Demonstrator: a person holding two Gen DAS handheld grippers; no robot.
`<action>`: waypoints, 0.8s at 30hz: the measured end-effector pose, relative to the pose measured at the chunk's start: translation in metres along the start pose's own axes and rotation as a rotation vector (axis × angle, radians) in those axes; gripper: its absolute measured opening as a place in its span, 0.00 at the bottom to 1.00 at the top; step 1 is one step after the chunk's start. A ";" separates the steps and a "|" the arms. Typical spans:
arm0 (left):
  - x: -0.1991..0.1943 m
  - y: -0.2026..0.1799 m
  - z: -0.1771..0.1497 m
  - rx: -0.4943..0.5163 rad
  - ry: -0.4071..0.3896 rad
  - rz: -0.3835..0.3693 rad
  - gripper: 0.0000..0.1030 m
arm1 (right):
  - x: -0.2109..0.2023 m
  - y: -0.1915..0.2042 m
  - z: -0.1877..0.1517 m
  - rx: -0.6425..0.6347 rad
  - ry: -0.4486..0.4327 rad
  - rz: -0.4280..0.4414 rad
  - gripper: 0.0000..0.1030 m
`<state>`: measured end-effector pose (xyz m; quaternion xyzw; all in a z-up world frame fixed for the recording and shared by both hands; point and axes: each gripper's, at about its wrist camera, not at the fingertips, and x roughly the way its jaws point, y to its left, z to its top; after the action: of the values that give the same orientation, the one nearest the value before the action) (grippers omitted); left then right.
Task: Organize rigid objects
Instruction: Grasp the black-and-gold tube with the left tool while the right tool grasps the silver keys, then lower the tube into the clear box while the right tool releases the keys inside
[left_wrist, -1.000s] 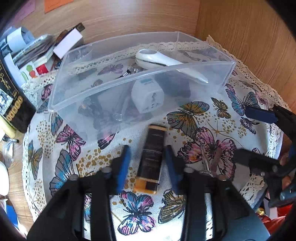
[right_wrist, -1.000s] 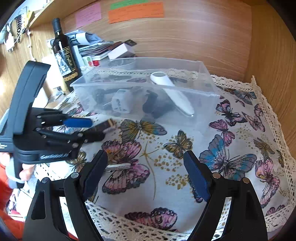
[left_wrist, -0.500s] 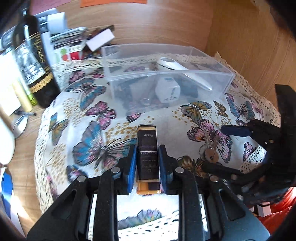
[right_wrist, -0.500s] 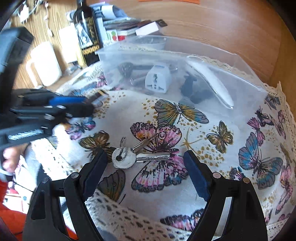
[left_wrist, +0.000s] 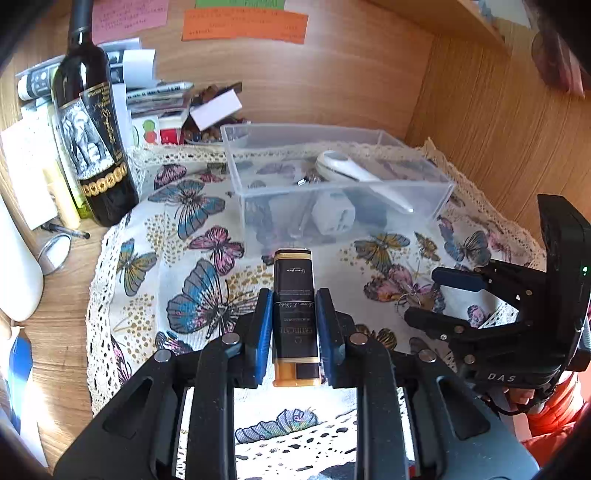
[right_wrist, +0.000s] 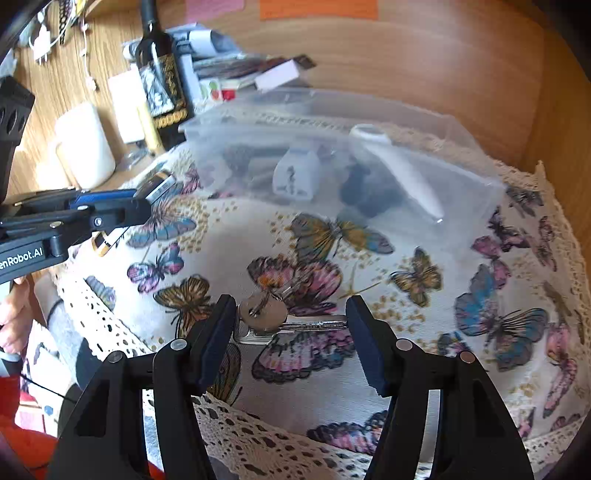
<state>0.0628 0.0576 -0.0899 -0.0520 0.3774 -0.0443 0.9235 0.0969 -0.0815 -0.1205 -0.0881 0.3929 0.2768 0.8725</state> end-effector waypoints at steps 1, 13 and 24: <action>-0.002 0.000 0.001 0.000 -0.007 0.001 0.22 | -0.004 -0.002 0.001 0.004 -0.013 -0.005 0.57; -0.037 -0.002 0.029 -0.008 -0.159 -0.001 0.22 | -0.051 -0.018 0.031 0.035 -0.183 -0.059 0.57; -0.043 -0.006 0.068 -0.005 -0.242 -0.019 0.22 | -0.077 -0.032 0.072 0.039 -0.324 -0.108 0.57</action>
<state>0.0797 0.0610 -0.0104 -0.0629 0.2627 -0.0454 0.9618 0.1193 -0.1133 -0.0177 -0.0463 0.2470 0.2325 0.9396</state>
